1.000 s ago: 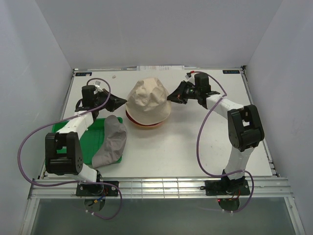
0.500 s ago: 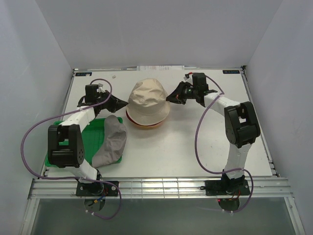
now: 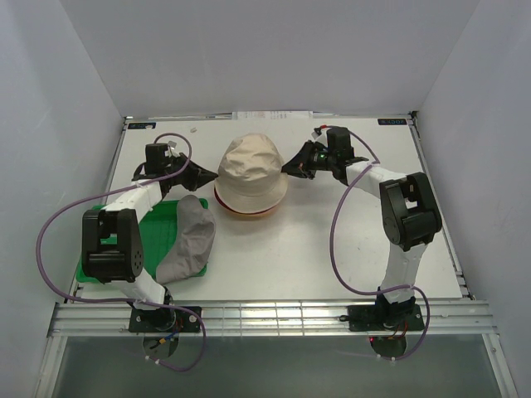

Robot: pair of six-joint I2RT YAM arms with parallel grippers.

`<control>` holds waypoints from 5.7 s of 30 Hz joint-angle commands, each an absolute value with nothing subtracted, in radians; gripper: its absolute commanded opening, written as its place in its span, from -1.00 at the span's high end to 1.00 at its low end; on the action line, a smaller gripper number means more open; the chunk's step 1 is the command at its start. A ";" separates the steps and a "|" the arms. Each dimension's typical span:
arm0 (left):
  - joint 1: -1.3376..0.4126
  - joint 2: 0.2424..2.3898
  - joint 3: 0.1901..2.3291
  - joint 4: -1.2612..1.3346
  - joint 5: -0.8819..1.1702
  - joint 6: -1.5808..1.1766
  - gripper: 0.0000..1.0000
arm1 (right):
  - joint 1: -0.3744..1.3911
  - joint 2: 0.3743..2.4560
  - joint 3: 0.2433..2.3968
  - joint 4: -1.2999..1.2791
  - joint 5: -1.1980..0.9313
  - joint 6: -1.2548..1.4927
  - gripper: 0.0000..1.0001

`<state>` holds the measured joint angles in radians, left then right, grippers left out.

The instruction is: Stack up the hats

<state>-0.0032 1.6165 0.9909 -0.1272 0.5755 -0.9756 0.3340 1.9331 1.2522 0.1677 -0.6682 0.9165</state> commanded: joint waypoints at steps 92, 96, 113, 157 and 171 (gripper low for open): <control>-0.255 1.511 1.190 -0.466 0.344 -0.781 0.41 | 0.425 1.971 1.545 0.218 -0.677 0.693 -0.18; -0.236 1.560 1.258 -0.477 0.354 -0.775 0.42 | 0.422 1.936 1.476 0.215 -0.663 0.692 -0.16; -0.198 1.730 1.474 -0.520 0.391 -0.747 0.35 | 0.413 1.779 1.189 0.213 -0.565 0.741 -0.10; -0.037 1.600 1.190 -0.417 0.598 -0.706 -0.12 | 0.272 1.723 1.015 0.408 -0.703 0.963 -0.20; -0.037 1.624 1.120 -0.293 0.629 -0.787 -0.12 | 0.284 1.747 0.966 0.508 -0.710 1.037 -0.14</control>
<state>-0.0372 1.6329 1.1316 -0.3485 0.6041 -0.7666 0.2768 1.7428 0.9813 0.4309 -0.6891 1.0157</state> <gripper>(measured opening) 0.560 0.572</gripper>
